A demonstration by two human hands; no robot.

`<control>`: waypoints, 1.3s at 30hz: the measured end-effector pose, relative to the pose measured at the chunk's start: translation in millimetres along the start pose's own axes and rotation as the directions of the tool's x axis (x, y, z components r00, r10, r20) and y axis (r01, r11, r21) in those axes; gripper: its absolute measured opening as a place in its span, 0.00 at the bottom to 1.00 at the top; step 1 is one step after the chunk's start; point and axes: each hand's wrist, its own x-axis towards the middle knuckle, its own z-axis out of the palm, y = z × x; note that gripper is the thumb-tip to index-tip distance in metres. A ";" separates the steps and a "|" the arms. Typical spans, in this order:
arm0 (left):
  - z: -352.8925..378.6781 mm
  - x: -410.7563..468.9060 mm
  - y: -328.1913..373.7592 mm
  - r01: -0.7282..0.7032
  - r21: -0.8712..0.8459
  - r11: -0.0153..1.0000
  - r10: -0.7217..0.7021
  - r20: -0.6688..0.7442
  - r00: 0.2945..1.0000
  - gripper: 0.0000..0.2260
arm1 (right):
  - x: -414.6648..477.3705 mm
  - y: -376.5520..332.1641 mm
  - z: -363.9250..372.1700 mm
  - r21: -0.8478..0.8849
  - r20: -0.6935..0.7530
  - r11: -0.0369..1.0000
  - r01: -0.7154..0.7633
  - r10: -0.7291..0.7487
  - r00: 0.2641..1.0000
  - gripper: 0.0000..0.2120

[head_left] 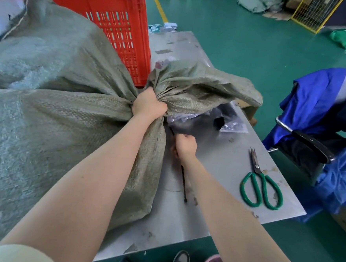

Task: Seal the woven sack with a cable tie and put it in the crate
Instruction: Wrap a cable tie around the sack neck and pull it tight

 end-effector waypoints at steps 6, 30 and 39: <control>-19.0 0.9 0.1 0.018 -0.100 0.995 -0.024 -0.051 0.998 0.17 | -11.6 -23.1 13.6 -0.064 -0.015 0.969 0.239 -0.241 0.970 0.12; -17.3 -9.0 1.7 0.247 -0.217 0.944 -0.114 0.487 0.866 0.32 | 6.2 -30.6 9.6 0.305 0.376 0.950 0.066 -0.184 0.908 0.18; -0.6 -4.0 -6.4 0.213 -0.247 0.945 -0.114 0.362 0.925 0.42 | 5.9 -12.3 6.3 0.144 0.155 0.985 0.095 -0.118 0.981 0.13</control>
